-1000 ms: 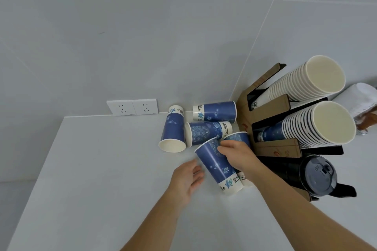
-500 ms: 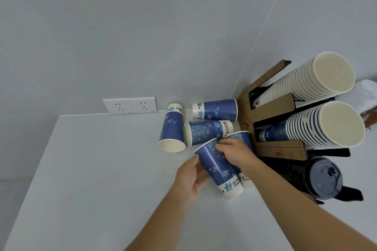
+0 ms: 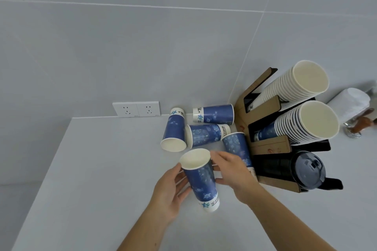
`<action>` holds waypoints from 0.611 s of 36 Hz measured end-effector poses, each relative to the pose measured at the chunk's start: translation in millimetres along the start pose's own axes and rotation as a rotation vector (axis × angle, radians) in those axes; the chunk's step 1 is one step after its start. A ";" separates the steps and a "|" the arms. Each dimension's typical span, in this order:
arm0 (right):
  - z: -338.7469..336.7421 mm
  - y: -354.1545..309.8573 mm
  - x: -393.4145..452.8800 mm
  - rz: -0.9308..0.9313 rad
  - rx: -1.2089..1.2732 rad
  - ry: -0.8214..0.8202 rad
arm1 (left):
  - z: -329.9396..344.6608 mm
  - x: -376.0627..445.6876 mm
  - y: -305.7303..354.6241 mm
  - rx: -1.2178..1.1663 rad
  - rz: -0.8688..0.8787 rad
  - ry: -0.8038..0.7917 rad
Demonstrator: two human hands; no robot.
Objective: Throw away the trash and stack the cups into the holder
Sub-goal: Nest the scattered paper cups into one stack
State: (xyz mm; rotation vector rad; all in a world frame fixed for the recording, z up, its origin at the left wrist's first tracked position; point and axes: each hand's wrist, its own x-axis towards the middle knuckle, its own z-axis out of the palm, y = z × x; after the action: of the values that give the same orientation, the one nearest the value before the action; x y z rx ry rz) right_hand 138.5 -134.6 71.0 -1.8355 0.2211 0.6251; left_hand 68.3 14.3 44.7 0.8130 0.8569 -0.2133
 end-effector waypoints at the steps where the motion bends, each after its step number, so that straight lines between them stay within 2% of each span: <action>1: 1.7 0.9 -4.1 -0.018 0.003 0.002 | -1.7 -4.7 0.6 0.006 0.022 -0.003; 6: 10.7 7.1 -22.9 -0.090 0.008 0.006 | -13.1 -27.4 5.9 0.032 0.117 0.005; 15: 34.0 16.1 -53.7 -0.044 0.144 -0.024 | -40.7 -53.4 10.3 0.141 0.227 0.015; 22: 41.9 21.3 -60.7 -0.015 0.157 -0.066 | -49.5 -57.7 10.2 0.221 0.242 0.049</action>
State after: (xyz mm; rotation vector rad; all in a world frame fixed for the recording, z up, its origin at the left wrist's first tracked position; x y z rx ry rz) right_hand 65.0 -112.6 75.2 -1.6621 0.2066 0.6394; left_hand 6.2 48.4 74.2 1.1237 0.7810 -0.0747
